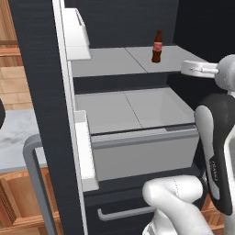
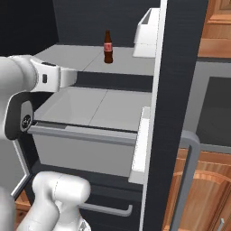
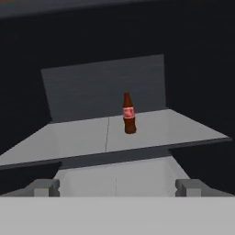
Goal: Open the fridge, grab two sodas, and place both sodas inside the bowl with ice on the dining counter.
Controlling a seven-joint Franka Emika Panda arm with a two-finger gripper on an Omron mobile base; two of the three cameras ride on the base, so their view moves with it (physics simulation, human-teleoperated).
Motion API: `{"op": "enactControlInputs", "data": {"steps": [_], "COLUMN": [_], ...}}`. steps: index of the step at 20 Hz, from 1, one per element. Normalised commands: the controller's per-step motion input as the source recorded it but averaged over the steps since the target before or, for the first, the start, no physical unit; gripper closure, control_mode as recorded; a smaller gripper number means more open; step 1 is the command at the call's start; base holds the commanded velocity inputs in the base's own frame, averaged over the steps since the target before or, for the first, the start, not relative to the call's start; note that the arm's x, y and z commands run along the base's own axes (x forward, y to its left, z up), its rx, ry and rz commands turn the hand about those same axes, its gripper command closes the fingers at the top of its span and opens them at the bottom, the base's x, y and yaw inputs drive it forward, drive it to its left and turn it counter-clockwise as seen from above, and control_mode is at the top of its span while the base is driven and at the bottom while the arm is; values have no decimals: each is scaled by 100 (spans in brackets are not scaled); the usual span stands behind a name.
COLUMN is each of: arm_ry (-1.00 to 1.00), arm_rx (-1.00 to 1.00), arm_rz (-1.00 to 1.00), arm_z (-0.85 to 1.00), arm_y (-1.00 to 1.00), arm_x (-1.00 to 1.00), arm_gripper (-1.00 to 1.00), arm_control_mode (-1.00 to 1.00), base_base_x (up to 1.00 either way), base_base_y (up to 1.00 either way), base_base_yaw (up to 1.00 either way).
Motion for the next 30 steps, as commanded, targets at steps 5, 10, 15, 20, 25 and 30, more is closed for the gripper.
{"op": "enactControlInputs", "data": {"steps": [5,10,15,20,25,30], "arm_ry": [10,21,0,-9,-3,0], "arm_rx": [0,0,0,0,0,0], "arm_rz": [0,3,8,4,1,0], "arm_z": [5,3,17,13,0,0], "arm_y": [-2,-3,-18,-24,-27,-10], "arm_x": [77,75,63,44,45,54], "arm_gripper": [-100,-100,-100,-100,-100,-100], "arm_control_mode": [-100,-100,-100,-100,-100,-100], "base_base_x": [0,0,0,0,0,0], "base_base_y": [0,0,0,0,0,0], "base_base_yaw": [0,0,0,0,0,0]}}
